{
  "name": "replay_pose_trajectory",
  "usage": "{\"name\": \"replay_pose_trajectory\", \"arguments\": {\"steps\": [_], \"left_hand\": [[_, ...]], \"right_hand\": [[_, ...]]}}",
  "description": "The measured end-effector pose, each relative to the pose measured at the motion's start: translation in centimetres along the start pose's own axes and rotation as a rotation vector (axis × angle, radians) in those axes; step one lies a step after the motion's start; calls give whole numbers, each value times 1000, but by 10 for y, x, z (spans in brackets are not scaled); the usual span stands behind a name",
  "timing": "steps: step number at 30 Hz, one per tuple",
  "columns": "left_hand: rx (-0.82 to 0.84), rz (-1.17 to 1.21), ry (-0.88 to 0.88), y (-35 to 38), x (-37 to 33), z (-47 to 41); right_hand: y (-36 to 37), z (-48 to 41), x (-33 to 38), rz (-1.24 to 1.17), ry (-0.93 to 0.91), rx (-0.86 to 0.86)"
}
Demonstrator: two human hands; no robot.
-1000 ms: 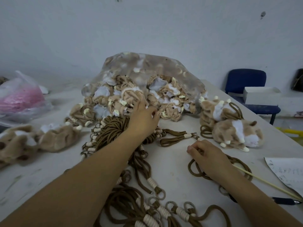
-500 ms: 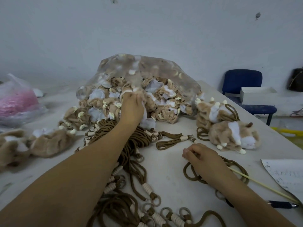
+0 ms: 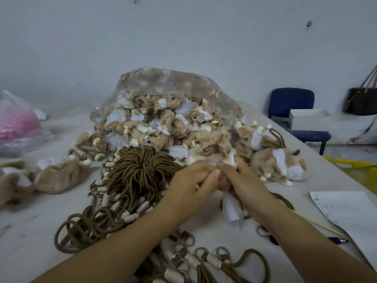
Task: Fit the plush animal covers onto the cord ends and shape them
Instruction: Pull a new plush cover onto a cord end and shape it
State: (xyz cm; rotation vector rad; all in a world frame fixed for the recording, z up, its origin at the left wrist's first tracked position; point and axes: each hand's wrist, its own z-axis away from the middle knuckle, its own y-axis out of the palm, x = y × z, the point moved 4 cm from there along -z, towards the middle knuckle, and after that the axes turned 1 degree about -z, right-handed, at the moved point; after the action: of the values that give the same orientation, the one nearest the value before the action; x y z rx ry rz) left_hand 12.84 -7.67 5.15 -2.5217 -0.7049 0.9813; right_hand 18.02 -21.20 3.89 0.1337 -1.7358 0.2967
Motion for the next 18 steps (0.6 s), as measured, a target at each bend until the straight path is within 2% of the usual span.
{"name": "replay_pose_trajectory", "arguments": {"steps": [3,4,6,13,18], "left_hand": [[-231,93,-286,-11,15,1],[-273,139,-377,-12,22,5],[-258,236,-514,-11,34,9],[-243,503,-693,-7,48,17],[-267,769,-761,-3,52,14]], "right_hand": [[0,-4,5,147,-55,-41],[3,-4,4,204,-64,-54],[11,-4,-5,303,-75,-57],[11,7,-18,288,-224,-108],[8,6,-19,294,-222,-97]]}}
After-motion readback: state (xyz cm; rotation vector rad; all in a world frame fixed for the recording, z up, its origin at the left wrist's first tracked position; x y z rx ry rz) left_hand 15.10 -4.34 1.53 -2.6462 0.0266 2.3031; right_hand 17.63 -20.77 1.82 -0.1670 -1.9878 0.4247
